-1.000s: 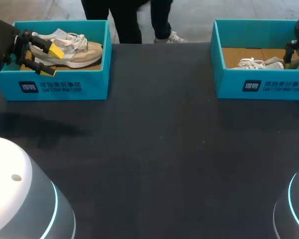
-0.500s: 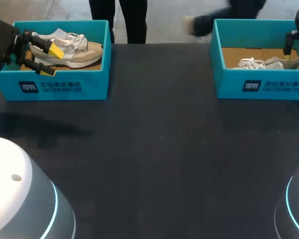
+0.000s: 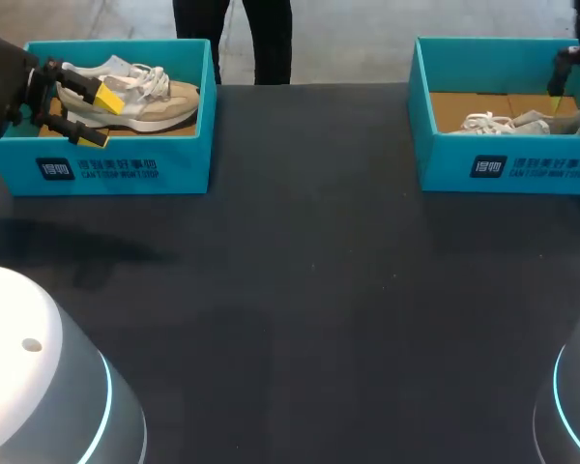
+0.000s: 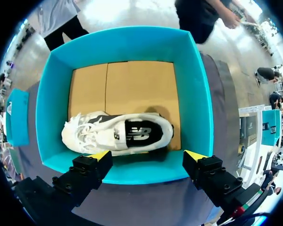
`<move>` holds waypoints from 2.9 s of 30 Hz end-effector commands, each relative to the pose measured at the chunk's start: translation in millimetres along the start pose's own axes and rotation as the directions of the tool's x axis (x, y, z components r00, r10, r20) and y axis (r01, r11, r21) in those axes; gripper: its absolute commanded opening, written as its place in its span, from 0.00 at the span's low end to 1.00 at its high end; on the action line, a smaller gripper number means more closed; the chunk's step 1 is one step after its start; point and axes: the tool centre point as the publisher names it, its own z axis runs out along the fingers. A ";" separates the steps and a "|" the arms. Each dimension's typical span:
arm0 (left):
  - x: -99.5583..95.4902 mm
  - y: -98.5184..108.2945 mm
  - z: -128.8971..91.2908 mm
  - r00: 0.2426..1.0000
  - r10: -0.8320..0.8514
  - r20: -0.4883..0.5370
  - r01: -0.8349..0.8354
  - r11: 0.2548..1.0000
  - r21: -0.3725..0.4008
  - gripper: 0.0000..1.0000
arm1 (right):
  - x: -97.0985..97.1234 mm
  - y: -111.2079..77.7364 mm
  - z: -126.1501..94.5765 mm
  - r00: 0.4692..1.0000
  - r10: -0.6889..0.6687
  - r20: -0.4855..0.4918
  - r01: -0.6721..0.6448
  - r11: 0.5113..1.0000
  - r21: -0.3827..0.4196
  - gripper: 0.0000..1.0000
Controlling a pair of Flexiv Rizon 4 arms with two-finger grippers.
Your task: Take the shoe out of the shoebox, open the shoe tongue, remove and reinsert the insole, then place the shoe into the shoebox
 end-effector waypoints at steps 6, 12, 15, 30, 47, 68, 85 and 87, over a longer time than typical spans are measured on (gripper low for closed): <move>0.4 -0.1 0.3 1.000 0.002 0.000 -0.002 1.000 -0.001 1.00 | 18.2 -33.0 -26.9 1.000 0.007 0.001 -0.007 1.000 -0.031 1.00; 0.4 -0.1 0.3 1.000 0.002 0.000 -0.002 1.000 -0.001 1.00 | 25.4 -43.1 -36.1 0.999 -0.007 -0.047 0.005 0.999 -0.037 1.00; 0.4 -0.1 0.3 1.000 0.002 0.000 -0.002 1.000 -0.001 1.00 | 30.4 -48.4 -40.3 0.998 -0.014 -0.056 0.013 1.000 -0.028 1.00; 0.4 -0.1 0.3 1.000 0.002 0.000 -0.002 1.000 -0.001 1.00 | 53.0 -86.5 -60.1 0.999 0.009 -0.045 -0.010 1.000 -0.009 1.00; 0.4 -0.1 0.3 1.000 0.002 0.000 -0.002 1.000 -0.001 1.00 | 56.2 -114.1 -101.6 1.000 0.000 -0.024 0.000 1.000 -0.011 1.00; 0.4 -0.1 0.3 1.000 0.002 0.000 -0.002 1.000 -0.001 1.00 | 53.2 -132.0 -101.7 0.999 0.016 -0.041 -0.018 0.999 -0.034 1.00; 0.4 -0.1 0.3 1.000 0.002 0.000 -0.002 1.000 -0.001 1.00 | 53.2 -132.0 -101.7 0.999 0.016 -0.041 -0.018 0.999 -0.034 1.00; -0.1 1.1 -0.3 1.000 0.000 -0.011 0.000 1.000 -0.010 1.00 | 53.2 -132.0 -101.7 0.999 0.016 -0.041 -0.018 0.999 -0.034 1.00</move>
